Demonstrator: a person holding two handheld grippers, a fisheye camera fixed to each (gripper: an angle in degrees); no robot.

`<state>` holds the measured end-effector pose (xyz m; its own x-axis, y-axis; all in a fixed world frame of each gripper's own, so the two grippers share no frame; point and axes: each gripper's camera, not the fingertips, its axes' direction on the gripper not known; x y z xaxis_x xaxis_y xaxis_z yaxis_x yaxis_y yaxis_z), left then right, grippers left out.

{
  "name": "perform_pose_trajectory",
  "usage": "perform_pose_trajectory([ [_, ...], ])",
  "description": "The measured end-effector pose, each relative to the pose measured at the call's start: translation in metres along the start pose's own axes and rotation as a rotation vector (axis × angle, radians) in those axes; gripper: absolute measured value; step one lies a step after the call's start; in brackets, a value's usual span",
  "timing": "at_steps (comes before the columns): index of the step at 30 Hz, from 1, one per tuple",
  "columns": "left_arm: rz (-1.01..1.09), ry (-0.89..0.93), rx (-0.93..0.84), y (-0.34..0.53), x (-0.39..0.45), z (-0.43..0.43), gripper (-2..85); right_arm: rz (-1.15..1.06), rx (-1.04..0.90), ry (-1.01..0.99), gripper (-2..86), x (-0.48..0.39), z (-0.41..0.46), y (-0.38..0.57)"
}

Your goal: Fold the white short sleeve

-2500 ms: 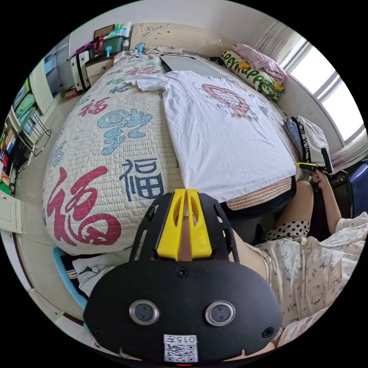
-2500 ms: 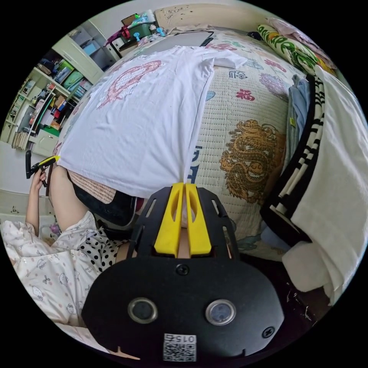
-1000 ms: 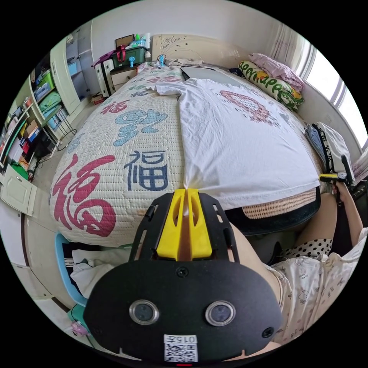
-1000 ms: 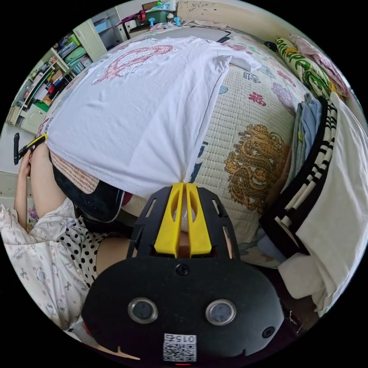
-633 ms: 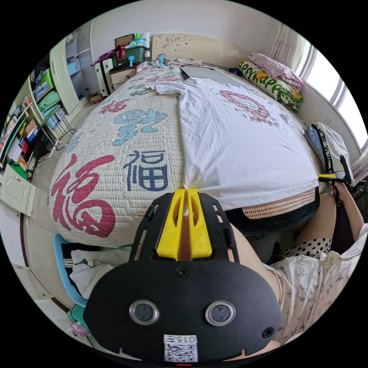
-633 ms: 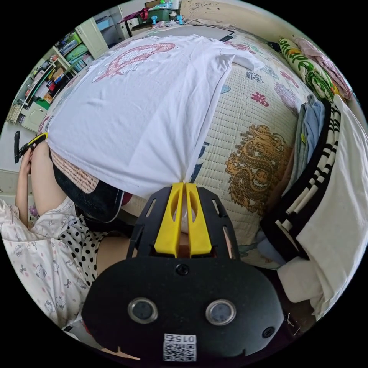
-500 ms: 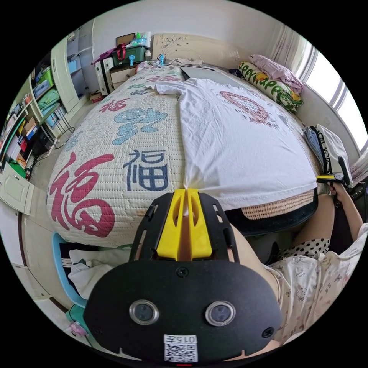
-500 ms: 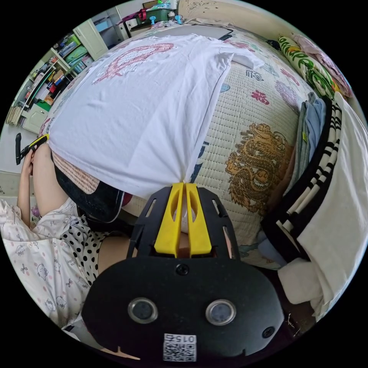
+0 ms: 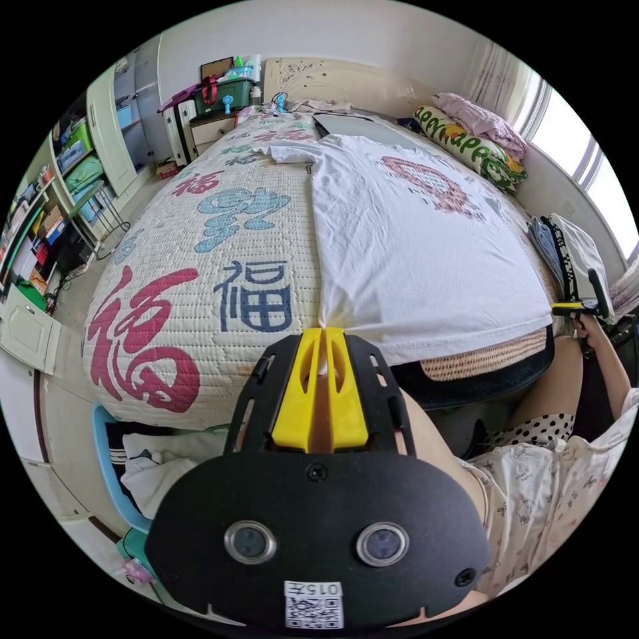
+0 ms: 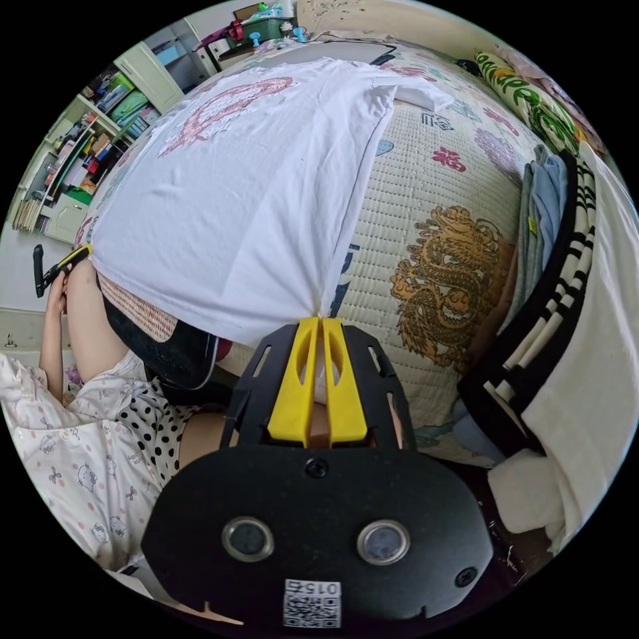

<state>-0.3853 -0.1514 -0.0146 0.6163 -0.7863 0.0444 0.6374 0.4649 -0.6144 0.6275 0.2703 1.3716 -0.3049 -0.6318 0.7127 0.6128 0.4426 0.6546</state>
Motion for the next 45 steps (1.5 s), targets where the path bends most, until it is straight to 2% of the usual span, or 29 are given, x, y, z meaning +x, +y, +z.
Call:
perform_pose_trajectory([
  [20,-0.004,0.016,-0.013,-0.064,-0.008,0.041,0.3,0.009,0.002,-0.035,-0.1,-0.122,-0.074,-0.030],
  [25,0.090,0.091,-0.092,-0.106,-0.019,0.061,0.3,-0.001,-0.014,-0.059,-0.1,-0.151,-0.102,-0.044],
  [30,0.094,0.200,-0.306,-0.179,-0.031,0.092,0.2,0.004,-0.016,-0.110,0.0,-0.173,-0.134,-0.055],
  [36,0.160,0.151,-0.443,-0.233,0.000,0.113,-0.1,0.056,0.006,-0.186,0.0,-0.196,-0.182,-0.063],
  [45,0.186,0.018,-0.365,-0.240,0.053,0.107,-0.5,0.146,0.028,-0.208,0.0,-0.243,-0.262,-0.079],
])
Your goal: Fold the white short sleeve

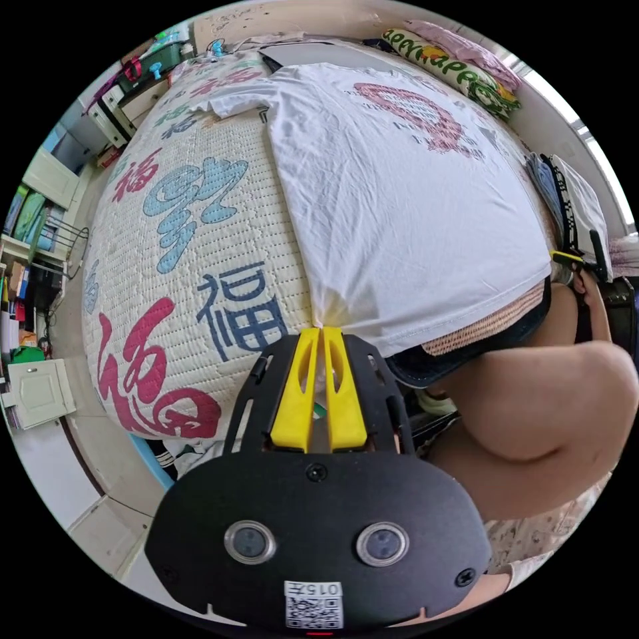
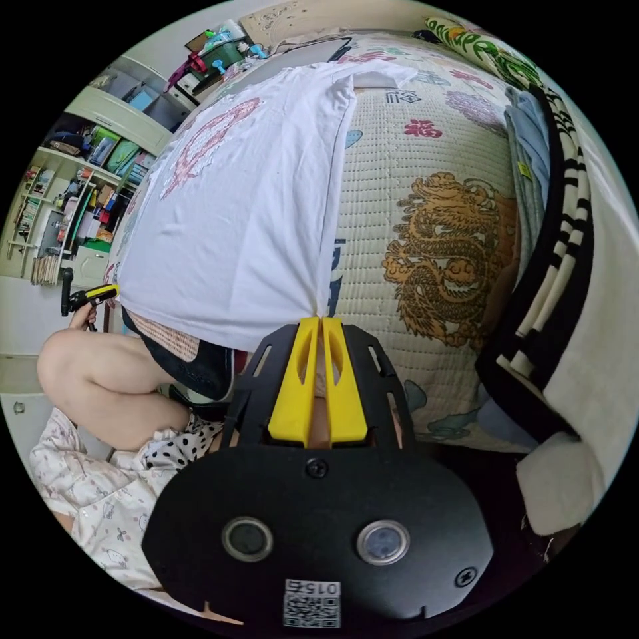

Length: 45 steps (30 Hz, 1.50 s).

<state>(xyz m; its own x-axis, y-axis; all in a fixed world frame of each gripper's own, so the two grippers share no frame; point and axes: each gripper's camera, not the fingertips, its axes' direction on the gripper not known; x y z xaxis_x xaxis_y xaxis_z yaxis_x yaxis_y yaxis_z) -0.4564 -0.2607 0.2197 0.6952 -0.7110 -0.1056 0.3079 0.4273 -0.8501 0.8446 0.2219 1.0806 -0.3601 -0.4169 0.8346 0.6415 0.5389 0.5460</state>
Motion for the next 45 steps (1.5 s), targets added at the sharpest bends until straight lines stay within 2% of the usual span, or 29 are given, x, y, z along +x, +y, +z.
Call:
perform_pose_trajectory([
  [9,0.024,-0.102,0.016,-0.013,0.042,-0.007,-0.5,0.074,0.027,-0.087,0.2,-0.039,-0.085,-0.005],
  [18,0.202,-0.253,0.061,-0.003,0.088,-0.012,0.0,0.155,0.095,-0.446,2.9,-0.008,-0.177,0.008],
  [22,0.107,-0.062,0.156,0.022,0.045,-0.034,0.1,0.138,0.364,-0.547,5.5,0.005,-0.264,0.057],
  [25,-0.004,0.174,0.267,0.040,-0.002,-0.071,-0.3,0.109,0.455,-0.524,6.7,-0.004,-0.318,0.059],
  [28,-0.004,0.161,0.340,0.029,-0.006,-0.110,-0.6,0.071,0.542,-0.495,7.8,-0.028,-0.358,0.018],
  [31,0.070,0.023,0.426,-0.039,0.026,-0.178,-0.6,0.053,0.685,-0.484,10.1,-0.045,-0.388,-0.052],
  [34,0.156,-0.011,0.488,-0.127,0.064,-0.220,-0.4,0.167,0.844,-0.488,10.9,-0.022,-0.404,-0.138],
  [36,0.228,0.017,0.493,-0.191,0.093,-0.230,-0.4,0.251,0.862,-0.556,11.4,0.002,-0.401,-0.195],
  [41,0.377,0.136,0.455,-0.372,0.186,-0.206,0.3,0.449,0.792,-0.505,13.1,0.046,-0.361,-0.325],
  [45,0.451,0.224,0.412,-0.532,0.284,-0.161,3.2,0.481,0.814,-0.568,6.6,0.077,-0.349,-0.346],
])
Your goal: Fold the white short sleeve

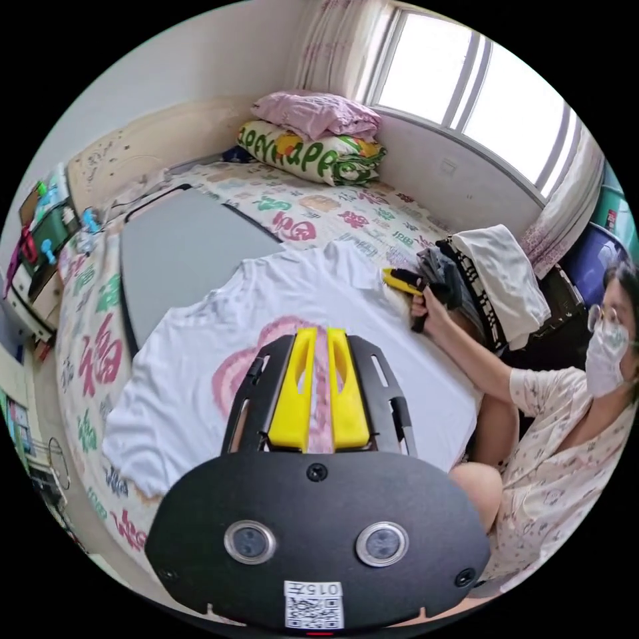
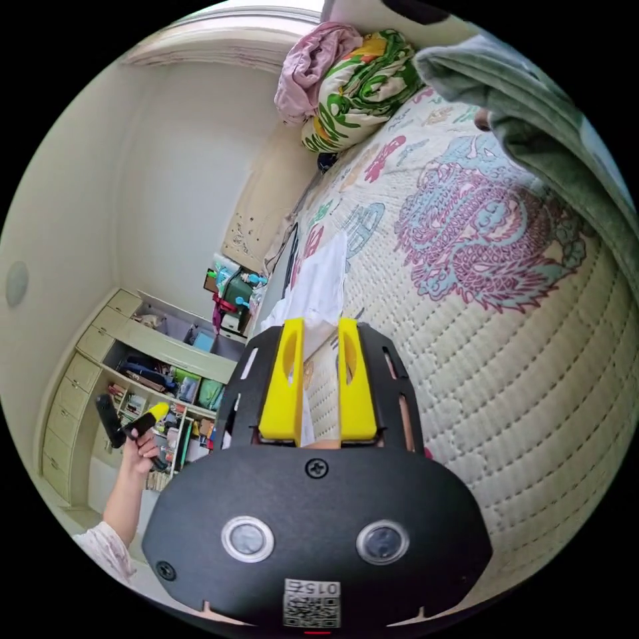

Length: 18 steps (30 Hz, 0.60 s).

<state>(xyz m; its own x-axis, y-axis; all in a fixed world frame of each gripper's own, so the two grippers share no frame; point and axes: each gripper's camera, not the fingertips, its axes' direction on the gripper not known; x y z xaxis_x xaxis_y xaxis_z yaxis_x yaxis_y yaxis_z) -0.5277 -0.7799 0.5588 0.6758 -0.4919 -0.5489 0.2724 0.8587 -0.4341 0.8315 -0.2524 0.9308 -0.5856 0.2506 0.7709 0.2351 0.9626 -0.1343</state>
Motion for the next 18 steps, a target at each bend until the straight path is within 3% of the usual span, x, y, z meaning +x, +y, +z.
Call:
perform_pose_trajectory([
  [2,0.016,0.043,-0.012,-0.062,0.011,0.053,4.5,0.042,-0.002,-0.081,1.8,0.020,-0.009,-0.010],
  [10,-0.001,0.061,-0.034,-0.267,0.103,0.292,7.3,0.038,-0.007,-0.124,0.1,0.027,-0.018,-0.037],
  [18,-0.192,0.077,-0.043,-0.295,0.127,0.458,9.8,0.027,-0.003,-0.126,-0.1,0.050,-0.015,-0.046],
])
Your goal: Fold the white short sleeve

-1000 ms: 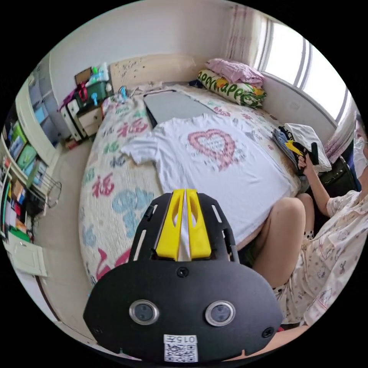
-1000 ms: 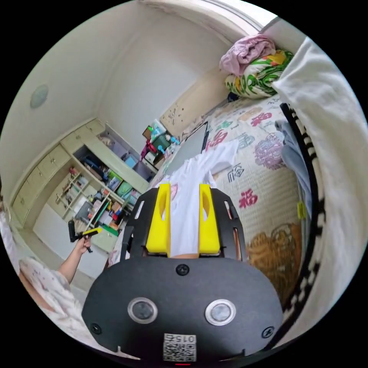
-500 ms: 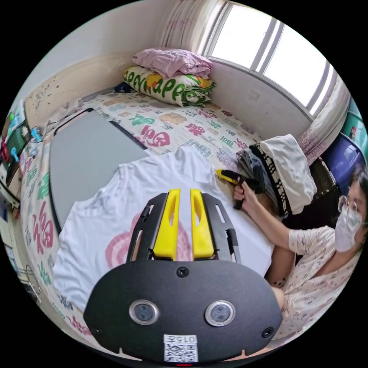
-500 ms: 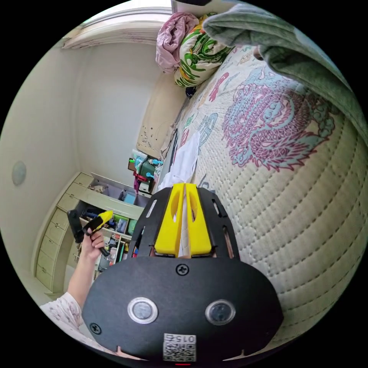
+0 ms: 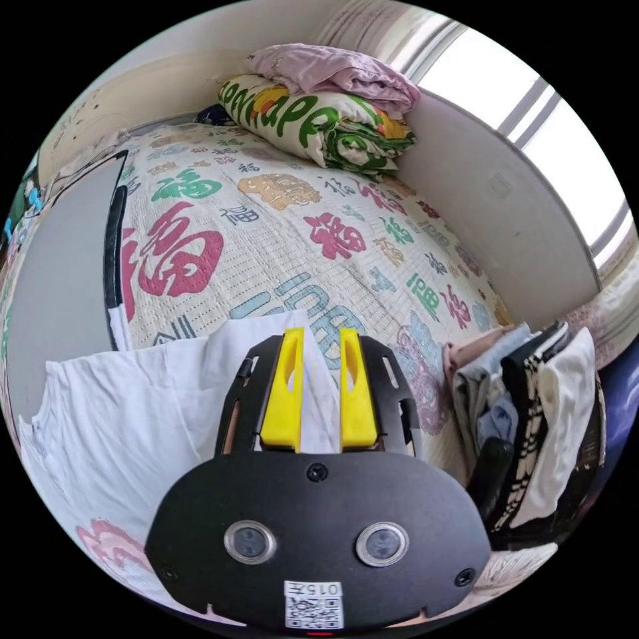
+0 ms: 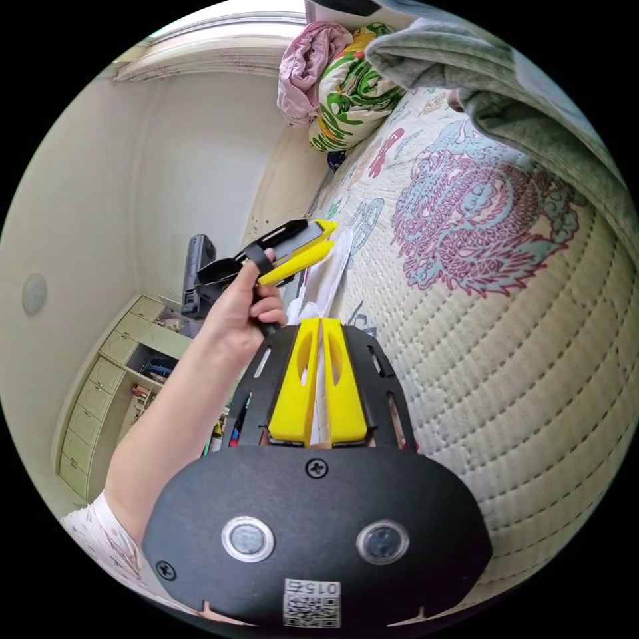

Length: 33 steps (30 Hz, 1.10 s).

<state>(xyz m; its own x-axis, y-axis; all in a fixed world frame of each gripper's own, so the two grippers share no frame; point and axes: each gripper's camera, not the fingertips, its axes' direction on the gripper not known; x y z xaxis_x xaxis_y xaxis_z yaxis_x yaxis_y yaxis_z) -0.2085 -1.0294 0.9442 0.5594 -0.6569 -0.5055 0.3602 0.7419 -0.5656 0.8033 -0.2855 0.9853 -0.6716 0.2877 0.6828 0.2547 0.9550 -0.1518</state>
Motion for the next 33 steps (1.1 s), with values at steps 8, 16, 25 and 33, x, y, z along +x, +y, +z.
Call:
perform_pose_trajectory([
  [8,-0.104,-0.024,-0.020,0.008,-0.029,0.053,5.8,0.004,0.004,0.012,-0.1,0.050,0.006,0.013],
  [16,-0.102,0.050,0.208,0.078,-0.058,-0.046,-0.3,-0.115,0.112,0.021,0.0,0.090,-0.014,0.050],
  [25,-0.227,0.035,0.436,0.309,-0.195,-0.232,-0.5,-0.605,-0.218,-0.132,2.0,0.080,0.037,0.137],
  [33,-0.339,0.076,0.413,0.500,-0.289,-0.243,2.1,-0.872,-0.362,-0.120,9.1,0.131,0.060,0.232],
])
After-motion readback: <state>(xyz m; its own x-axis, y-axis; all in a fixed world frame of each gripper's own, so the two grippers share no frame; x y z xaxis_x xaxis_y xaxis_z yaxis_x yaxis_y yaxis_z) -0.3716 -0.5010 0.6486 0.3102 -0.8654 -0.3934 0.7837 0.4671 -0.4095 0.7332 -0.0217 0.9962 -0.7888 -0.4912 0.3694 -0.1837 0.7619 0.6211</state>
